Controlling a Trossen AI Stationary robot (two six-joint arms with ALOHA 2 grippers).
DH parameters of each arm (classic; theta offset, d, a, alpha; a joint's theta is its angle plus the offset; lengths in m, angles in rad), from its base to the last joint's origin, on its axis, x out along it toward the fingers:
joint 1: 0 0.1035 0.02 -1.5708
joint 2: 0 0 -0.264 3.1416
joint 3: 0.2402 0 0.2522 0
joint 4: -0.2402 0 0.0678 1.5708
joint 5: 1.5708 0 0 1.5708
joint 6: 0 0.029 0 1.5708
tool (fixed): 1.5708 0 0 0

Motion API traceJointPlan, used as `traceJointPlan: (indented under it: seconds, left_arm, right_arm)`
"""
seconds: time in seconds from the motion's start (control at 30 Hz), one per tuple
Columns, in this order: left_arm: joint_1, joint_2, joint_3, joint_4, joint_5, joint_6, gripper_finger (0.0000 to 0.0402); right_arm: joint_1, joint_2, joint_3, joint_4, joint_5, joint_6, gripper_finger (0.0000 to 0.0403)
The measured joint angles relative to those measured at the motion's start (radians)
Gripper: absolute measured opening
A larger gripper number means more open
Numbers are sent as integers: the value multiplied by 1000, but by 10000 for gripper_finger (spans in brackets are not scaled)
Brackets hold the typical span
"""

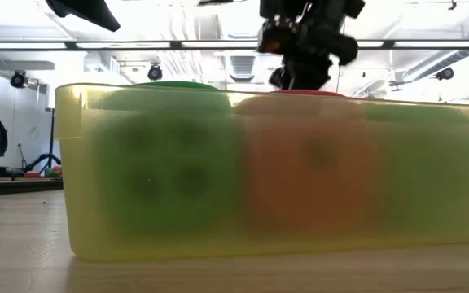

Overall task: Pick & Place Toys
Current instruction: Put the light yellow game piece into the white bin

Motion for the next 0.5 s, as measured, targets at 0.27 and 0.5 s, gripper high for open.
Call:
traceJointPlan:
  seconds: [0.27,0.5]
  left_arm:
    - [0,0,0,-4,0,5,395]
    - [0,0,0,-7,0,5,395]
  right_arm:
    - [-185,-103,-12,-23,29,121,131]
    - [-427,-77,-18,-44,27,313,131]
